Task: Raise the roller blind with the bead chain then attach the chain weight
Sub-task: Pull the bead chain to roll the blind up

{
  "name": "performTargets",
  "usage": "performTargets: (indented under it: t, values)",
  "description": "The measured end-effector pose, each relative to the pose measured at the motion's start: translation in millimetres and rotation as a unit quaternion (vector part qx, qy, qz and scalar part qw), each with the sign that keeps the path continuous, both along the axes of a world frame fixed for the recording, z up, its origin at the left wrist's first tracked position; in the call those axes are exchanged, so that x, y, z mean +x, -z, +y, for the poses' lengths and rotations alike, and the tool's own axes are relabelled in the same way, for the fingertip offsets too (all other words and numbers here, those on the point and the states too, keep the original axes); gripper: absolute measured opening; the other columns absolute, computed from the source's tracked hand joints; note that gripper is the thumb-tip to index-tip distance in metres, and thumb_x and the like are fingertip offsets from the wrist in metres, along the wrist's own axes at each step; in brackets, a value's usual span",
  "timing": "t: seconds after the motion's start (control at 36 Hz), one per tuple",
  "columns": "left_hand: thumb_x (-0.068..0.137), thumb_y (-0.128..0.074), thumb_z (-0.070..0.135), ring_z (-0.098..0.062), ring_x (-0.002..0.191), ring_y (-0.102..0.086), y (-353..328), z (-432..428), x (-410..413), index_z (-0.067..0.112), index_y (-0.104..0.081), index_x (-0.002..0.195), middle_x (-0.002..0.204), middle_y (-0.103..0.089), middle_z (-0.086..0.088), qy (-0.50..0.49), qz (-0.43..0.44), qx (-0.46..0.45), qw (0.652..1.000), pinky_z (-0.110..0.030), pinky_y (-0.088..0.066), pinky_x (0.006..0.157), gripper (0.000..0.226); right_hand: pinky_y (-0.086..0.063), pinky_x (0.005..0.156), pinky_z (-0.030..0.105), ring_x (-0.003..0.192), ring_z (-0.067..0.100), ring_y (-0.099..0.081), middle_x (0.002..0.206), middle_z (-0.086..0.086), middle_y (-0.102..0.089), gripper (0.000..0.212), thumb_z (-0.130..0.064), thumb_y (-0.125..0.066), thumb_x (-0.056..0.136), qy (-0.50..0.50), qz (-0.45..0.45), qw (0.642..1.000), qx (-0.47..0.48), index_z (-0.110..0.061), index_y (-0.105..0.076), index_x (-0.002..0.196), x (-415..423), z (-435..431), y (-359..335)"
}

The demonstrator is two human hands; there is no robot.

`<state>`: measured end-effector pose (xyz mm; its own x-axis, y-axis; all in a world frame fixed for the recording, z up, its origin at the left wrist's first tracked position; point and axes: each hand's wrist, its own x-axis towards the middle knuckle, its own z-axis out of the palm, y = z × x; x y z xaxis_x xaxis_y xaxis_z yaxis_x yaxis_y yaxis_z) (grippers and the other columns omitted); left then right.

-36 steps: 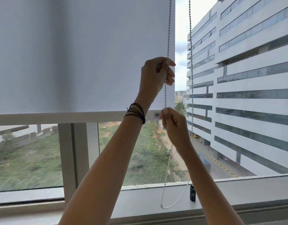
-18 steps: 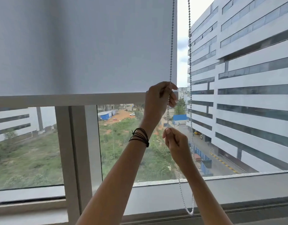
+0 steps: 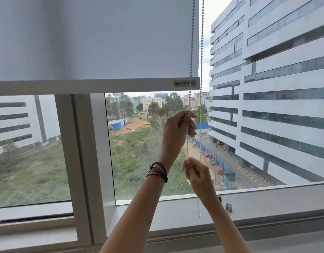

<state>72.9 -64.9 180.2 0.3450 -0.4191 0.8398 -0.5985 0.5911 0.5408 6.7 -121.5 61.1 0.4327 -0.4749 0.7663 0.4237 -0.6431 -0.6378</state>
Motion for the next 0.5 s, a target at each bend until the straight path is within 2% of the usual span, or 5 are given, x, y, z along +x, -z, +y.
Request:
performTargets:
  t: [0.11,0.28,0.33,0.5]
  values:
    - [0.097,-0.044,0.003,-0.008,0.046,-0.058,13,-2,1,0.005,-0.063,0.087,0.06,-0.06,-0.007,0.0,0.001,0.003,1.0,-0.018,-0.051,0.049,0.022,-0.023,0.044,0.023,0.045,0.011,-0.027,0.051,-0.007,-0.031,0.034,-0.008,-0.038,0.098,-0.001,0.011,1.0,0.011,-0.016,-0.05,0.067,-1,0,11]
    - [0.097,-0.045,0.002,-0.008,0.045,-0.058,31,-6,4,0.006,-0.063,0.086,0.058,-0.06,-0.004,0.0,0.006,0.008,1.0,-0.02,-0.051,0.048,0.022,-0.023,0.044,0.018,0.044,0.004,-0.027,0.05,-0.008,-0.032,0.034,-0.004,-0.038,0.098,0.001,0.031,0.999,0.025,-0.013,-0.05,0.067,-1,-2,26]
    - [0.097,-0.044,0.001,-0.006,0.044,-0.057,37,-7,4,0.006,-0.063,0.086,0.057,-0.06,-0.003,0.0,0.011,0.009,1.0,-0.017,-0.049,0.047,0.022,-0.023,0.044,0.019,0.044,0.004,-0.027,0.051,-0.003,-0.032,0.033,-0.003,-0.038,0.097,0.004,0.038,0.999,0.03,-0.011,-0.05,0.068,-1,-3,31]
    - [0.097,-0.045,0.002,-0.006,0.046,-0.058,54,-9,5,0.003,-0.063,0.088,0.06,-0.06,-0.002,-0.006,0.019,0.018,1.0,-0.017,-0.05,0.049,0.02,-0.021,0.044,0.021,0.045,0.006,-0.026,0.051,-0.004,-0.031,0.032,-0.004,-0.038,0.098,0.004,0.049,0.998,0.051,-0.005,-0.049,0.068,-2,-6,49]
